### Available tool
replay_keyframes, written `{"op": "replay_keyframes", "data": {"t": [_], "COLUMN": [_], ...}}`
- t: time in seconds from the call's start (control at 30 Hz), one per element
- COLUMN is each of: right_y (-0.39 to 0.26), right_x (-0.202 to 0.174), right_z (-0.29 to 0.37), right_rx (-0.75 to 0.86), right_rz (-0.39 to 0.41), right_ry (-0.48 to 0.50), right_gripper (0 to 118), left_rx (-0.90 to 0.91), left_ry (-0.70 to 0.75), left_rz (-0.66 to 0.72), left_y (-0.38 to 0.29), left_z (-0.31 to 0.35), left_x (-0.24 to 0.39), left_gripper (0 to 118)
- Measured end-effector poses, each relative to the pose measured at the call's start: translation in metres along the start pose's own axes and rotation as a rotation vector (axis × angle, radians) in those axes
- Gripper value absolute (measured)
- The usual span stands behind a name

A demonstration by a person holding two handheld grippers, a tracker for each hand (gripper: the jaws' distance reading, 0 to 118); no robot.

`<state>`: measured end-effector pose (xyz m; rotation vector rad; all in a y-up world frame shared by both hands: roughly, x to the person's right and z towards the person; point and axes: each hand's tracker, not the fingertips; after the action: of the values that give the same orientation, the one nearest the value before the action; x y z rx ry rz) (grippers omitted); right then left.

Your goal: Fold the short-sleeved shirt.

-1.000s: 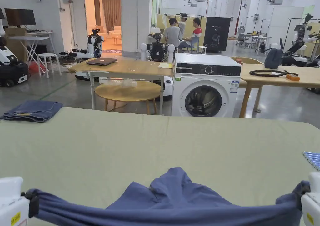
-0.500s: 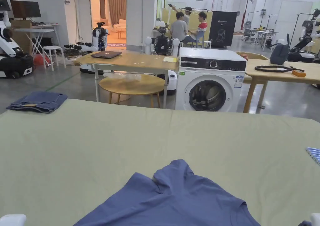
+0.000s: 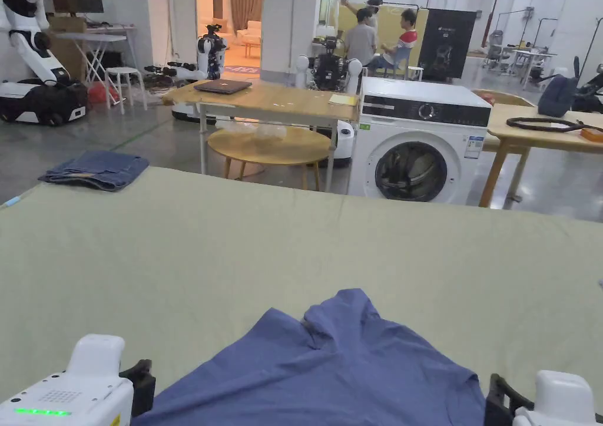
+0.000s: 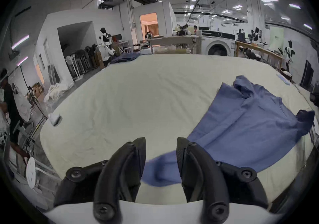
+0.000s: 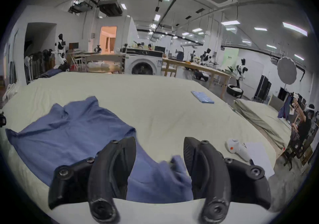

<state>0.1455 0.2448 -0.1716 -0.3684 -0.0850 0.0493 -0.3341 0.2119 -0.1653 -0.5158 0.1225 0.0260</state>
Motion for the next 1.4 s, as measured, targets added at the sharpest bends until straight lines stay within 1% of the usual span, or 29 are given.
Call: {"op": "replay_keyframes", "data": {"t": [0.1, 0.17, 0.27, 0.3, 0.33, 0.37, 0.4, 0.43, 0.47, 0.5, 0.53, 0.7, 0.77, 0.9, 1.0, 1.1, 1.2, 1.3, 1.33, 1.37, 1.4], "right_y": [0.007, 0.013, 0.022, 0.025, 0.028, 0.030, 0.032, 0.033, 0.034, 0.036, 0.037, 0.034, 0.031, 0.024, 0.019, 0.015, 0.010, 0.007, 0.006, 0.005, 0.004], "right_x": [-0.028, -0.044, -0.062, -0.067, -0.071, -0.072, -0.074, -0.075, -0.075, -0.073, -0.072, -0.069, -0.068, -0.065, -0.066, -0.066, -0.069, -0.073, -0.074, -0.075, -0.076], "right_z": [0.003, 0.006, 0.013, 0.015, 0.016, 0.017, 0.018, 0.019, 0.018, 0.017, 0.017, 0.009, 0.004, -0.005, -0.011, -0.019, -0.025, -0.029, -0.031, -0.031, -0.032], "right_rx": [0.062, 0.104, 0.161, 0.174, 0.184, 0.193, 0.198, 0.205, 0.206, 0.201, 0.196, 0.161, 0.138, 0.100, 0.070, 0.037, 0.014, -0.007, -0.012, -0.017, -0.022], "right_rz": [-0.002, 0.011, -0.023, -0.034, -0.039, -0.048, -0.050, -0.051, -0.053, -0.061, -0.073, -0.063, -0.052, -0.039, -0.035, -0.034, -0.031, -0.030, -0.032, -0.033, -0.033], "right_ry": [0.055, 0.080, 0.083, 0.070, 0.072, 0.083, 0.080, 0.071, 0.073, 0.083, 0.091, 0.105, 0.106, 0.107, 0.108, 0.118, 0.125, 0.133, 0.135, 0.137, 0.138], "right_gripper": [60, 60, 60, 60, 58, 51, 37, 18, 6, 5, 0, 0, 0, 0, 0, 0, 0, 0, 0, 0, 0], "left_rx": [0.076, 0.131, 0.175, 0.184, 0.200, 0.213, 0.216, 0.230, 0.232, 0.235, 0.237, 0.159, 0.081, -0.050, -0.122, -0.232, -0.315, -0.372, -0.404, -0.408, -0.433], "left_ry": [-0.050, -0.036, -0.046, -0.043, -0.031, -0.022, -0.029, -0.036, -0.031, -0.028, -0.033, -0.048, -0.052, -0.045, 0.001, -0.020, -0.022, -0.009, 0.003, 0.006, 0.013], "left_rz": [-0.034, -0.057, -0.057, -0.054, -0.046, -0.040, -0.038, -0.033, -0.034, -0.034, -0.025, 0.024, 0.036, 0.109, 0.172, 0.247, 0.315, 0.340, 0.348, 0.353, 0.356], "left_y": [0.011, 0.017, 0.027, 0.029, 0.030, 0.031, 0.034, 0.035, 0.036, 0.039, 0.043, 0.053, 0.052, 0.035, 0.013, 0.002, -0.003, -0.014, -0.020, -0.023, -0.027], "left_z": [0.001, 0.001, 0.005, 0.006, 0.008, 0.010, 0.015, 0.018, 0.019, 0.022, 0.025, 0.026, 0.024, 0.016, -0.001, -0.007, -0.015, -0.031, -0.035, -0.041, -0.049], "left_x": [0.028, 0.045, 0.067, 0.073, 0.079, 0.083, 0.087, 0.090, 0.092, 0.093, 0.091, 0.070, 0.053, 0.000, -0.048, -0.081, -0.099, -0.110, -0.110, -0.111, -0.110], "left_gripper": [34, 34, 34, 34, 34, 32, 27, 17, 3, 0, 0, 0, 0, 0, 0, 0, 0, 0, 1, 22, 50]}}
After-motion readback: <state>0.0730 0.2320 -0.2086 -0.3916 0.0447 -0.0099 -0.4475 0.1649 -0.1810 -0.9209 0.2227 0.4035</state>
